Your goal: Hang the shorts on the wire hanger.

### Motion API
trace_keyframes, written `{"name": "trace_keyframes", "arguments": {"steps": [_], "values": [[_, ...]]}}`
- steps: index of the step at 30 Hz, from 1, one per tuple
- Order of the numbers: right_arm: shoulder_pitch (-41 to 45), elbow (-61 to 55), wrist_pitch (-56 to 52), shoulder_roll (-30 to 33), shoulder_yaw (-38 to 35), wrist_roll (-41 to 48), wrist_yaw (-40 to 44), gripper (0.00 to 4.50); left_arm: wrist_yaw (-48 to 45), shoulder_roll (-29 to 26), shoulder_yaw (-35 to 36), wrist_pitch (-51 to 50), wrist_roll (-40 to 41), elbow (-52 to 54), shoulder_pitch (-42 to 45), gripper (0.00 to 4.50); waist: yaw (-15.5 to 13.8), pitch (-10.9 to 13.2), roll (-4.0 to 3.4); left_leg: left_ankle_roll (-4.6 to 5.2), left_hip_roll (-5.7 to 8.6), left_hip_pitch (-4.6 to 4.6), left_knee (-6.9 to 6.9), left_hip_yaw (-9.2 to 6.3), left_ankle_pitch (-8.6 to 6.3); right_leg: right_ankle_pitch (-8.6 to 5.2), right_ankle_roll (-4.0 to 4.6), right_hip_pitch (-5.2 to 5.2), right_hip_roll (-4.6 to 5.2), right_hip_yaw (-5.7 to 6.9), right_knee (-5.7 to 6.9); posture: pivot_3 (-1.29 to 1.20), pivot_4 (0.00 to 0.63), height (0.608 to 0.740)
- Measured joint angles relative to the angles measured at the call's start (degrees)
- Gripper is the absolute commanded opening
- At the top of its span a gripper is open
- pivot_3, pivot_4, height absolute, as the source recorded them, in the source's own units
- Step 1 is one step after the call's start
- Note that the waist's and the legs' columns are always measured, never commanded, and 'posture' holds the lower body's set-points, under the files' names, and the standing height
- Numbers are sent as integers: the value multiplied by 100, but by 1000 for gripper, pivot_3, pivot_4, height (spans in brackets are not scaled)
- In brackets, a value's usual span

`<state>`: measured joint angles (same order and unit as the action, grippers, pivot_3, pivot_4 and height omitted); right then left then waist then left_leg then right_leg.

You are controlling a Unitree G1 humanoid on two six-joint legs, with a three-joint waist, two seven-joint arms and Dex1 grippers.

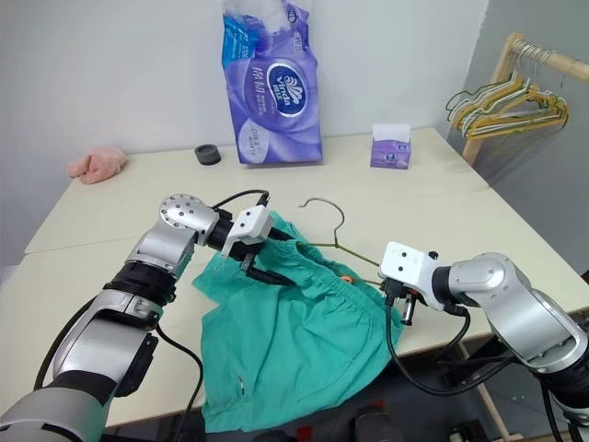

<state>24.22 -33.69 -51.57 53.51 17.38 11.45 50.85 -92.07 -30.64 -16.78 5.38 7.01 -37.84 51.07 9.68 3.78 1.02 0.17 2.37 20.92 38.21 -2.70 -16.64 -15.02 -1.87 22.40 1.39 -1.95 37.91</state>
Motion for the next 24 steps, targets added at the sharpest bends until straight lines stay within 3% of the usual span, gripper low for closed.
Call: {"name": "trace_keyframes", "arguments": {"steps": [7,9,16,20,24], "values": [[-3,0,239,19,78,-129,83,0,0,-143,-150,-189,192,144,-34,423,5,0,0,0,0,0,0,0,0,0,0,0,0,-1,0,-269,21,740],[-6,-1,368,33,82,-161,137,0,-6,-184,-179,-241,225,205,-89,7,5,0,-1,0,0,-1,0,-1,0,0,0,1,0,0,1,-268,21,740],[-76,2,883,193,169,-451,292,0,-7,-235,-215,-277,314,428,-332,7,1,-1,-1,-1,0,0,1,-1,0,0,0,0,0,1,0,-270,10,740],[-135,18,1458,366,145,-637,405,991,-1,-142,-194,-276,275,427,-340,0,-4,-2,-2,-1,0,0,3,0,0,0,0,0,0,1,0,-271,10,740],[-777,1,1785,986,-383,-617,618,2316,13,-46,-197,-251,175,425,-373,0,-22,-2,-1,0,1,3,7,1,0,0,0,-3,0,2,-4,-276,13,740]]}}
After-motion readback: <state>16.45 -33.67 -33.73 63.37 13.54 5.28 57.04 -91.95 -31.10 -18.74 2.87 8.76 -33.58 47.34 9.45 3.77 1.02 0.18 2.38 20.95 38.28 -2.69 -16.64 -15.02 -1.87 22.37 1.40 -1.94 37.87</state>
